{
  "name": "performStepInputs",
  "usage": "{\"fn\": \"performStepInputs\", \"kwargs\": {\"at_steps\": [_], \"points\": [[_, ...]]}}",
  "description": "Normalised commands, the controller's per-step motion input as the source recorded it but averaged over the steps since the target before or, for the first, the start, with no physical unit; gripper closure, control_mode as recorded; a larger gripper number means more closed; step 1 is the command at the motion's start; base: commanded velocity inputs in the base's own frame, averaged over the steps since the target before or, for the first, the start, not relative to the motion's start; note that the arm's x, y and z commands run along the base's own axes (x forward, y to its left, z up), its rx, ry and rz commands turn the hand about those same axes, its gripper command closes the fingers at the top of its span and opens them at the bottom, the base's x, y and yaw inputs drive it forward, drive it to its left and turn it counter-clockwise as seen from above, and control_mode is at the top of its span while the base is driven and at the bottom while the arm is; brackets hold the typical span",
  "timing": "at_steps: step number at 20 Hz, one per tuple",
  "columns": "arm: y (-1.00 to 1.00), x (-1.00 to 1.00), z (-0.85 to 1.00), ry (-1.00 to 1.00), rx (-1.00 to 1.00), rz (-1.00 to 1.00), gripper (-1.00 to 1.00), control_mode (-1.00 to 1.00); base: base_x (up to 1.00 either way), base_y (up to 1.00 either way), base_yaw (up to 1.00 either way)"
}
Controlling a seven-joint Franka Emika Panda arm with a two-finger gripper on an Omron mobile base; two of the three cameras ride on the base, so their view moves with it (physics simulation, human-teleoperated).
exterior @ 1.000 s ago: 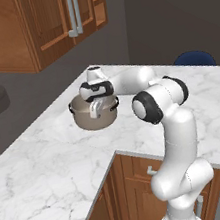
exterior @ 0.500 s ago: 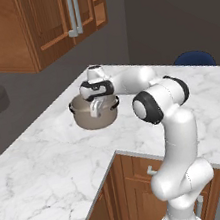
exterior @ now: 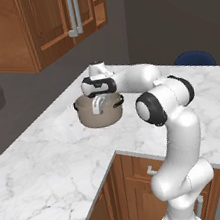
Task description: Pick the pot and glass cup and place them in the sink. Then turn on the water.
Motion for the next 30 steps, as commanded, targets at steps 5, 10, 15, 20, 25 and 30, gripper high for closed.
{"fn": "performStepInputs", "kwargs": {"at_steps": [5,10,15,20,25,30], "points": [[-0.07,-0.25,0.06,-0.11,0.00,0.00,1.00,-1.00,0.00,0.00,0.00],[-0.03,-0.23,0.01,-0.15,0.00,0.00,1.00,-1.00,0.00,0.00,0.00],[-0.01,-0.29,0.02,-0.18,0.00,0.00,1.00,-1.00,0.00,0.00,0.00],[-0.01,-0.36,0.05,-0.17,0.00,0.00,1.00,-1.00,0.00,0.00,0.00],[-0.02,-0.40,0.10,-0.15,0.00,0.00,1.00,-1.00,0.00,0.00,0.00],[-0.02,-0.36,0.22,-0.08,0.00,0.00,1.00,-1.00,0.00,0.00,0.00]]}}
